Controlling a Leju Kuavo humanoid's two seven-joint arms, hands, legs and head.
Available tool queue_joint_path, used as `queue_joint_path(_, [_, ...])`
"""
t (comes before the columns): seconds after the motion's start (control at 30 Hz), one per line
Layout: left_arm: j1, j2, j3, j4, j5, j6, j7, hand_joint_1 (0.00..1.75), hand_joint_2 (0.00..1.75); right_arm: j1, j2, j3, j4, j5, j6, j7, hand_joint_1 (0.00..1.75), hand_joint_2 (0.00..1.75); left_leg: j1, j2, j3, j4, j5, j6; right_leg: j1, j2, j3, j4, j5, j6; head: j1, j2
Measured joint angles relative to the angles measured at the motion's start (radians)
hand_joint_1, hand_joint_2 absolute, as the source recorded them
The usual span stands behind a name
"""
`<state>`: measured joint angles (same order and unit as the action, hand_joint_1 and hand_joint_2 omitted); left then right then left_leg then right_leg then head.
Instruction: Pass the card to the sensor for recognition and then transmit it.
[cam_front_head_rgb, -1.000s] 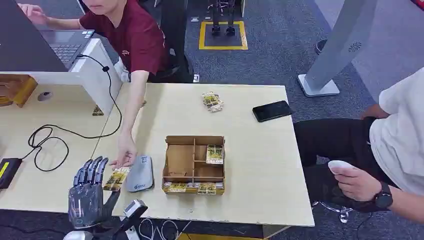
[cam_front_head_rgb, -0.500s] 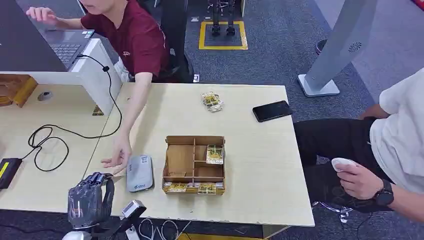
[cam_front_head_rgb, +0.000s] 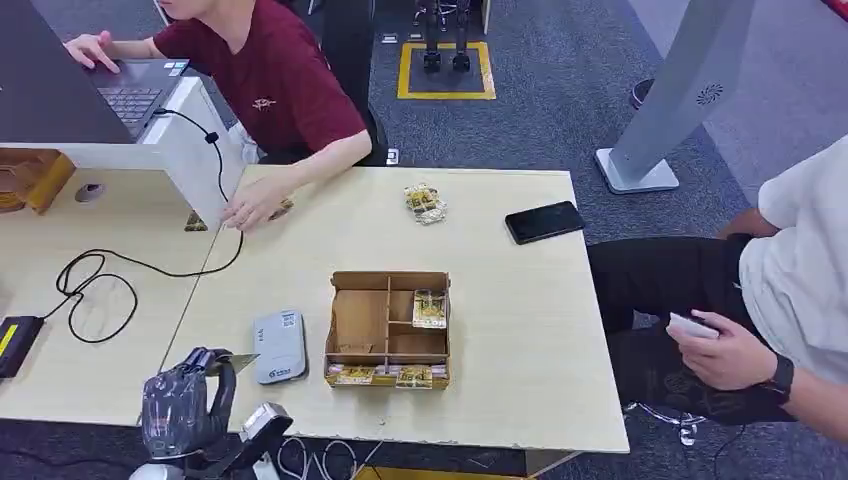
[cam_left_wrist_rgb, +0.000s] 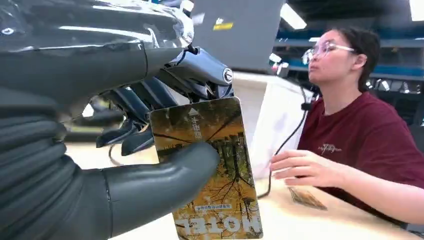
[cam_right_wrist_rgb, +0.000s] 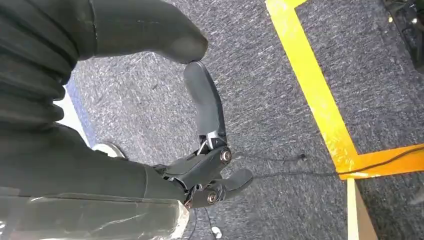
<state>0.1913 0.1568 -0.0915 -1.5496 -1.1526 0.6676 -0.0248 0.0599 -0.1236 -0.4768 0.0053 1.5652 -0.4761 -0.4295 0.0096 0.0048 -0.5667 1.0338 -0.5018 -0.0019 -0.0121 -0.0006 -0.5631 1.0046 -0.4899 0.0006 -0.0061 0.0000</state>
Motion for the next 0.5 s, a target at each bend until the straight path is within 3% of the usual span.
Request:
queue_joint_path(0.13, [-0.001,-0.002,-0.014,-0.009,0.085,-0.025,-0.015,1.75,1.75,0.000,0.000,0.000,0.000,0.000,-0.002,0.003,0.00,1.75,0.000,0.000,0.000,0.000,0.000,0.000,0.000,0.000,0.000,0.000,0.000,0.000,0.000,0.000])
queue_joint_path(0.2, [-0.002,-0.011,-0.015,-0.023,0.225,-0.111,-0.032,1.75,1.75,0.000,0.000,-0.002,0.000,0.000,-0.002,0.013,0.00,1.75,0.000,0.000,0.000,0.000,0.000,0.000,0.000,0.000,0.000,0.000,0.000,0.000,0.000,0.000])
queue_joint_path(0.3, [-0.002,-0.026,-0.015,-0.038,0.317,-0.185,-0.032,1.75,1.75,0.000,0.001,-0.004,0.000,0.000,-0.002,0.020,0.00,1.75,0.000,0.000,0.000,0.000,0.000,0.000,0.000,0.000,0.000,0.000,0.000,0.000,0.000,0.000])
queue_joint_path(0.4, [-0.002,-0.071,-0.001,-0.080,0.590,-0.347,-0.030,1.75,1.75,0.000,0.007,-0.009,0.000,0.000,-0.003,0.034,0.00,1.75,0.000,0.000,0.000,0.000,0.000,0.000,0.000,0.000,0.000,0.000,0.000,0.000,0.000,0.000])
queue_joint_path(0.5, [-0.012,-0.105,0.019,-0.095,0.651,-0.364,-0.003,1.75,1.75,0.001,0.011,-0.014,0.000,0.000,-0.006,0.039,0.00,1.75,0.000,0.000,0.000,0.000,0.000,0.000,0.000,0.000,0.000,0.000,0.000,0.000,0.000,0.000])
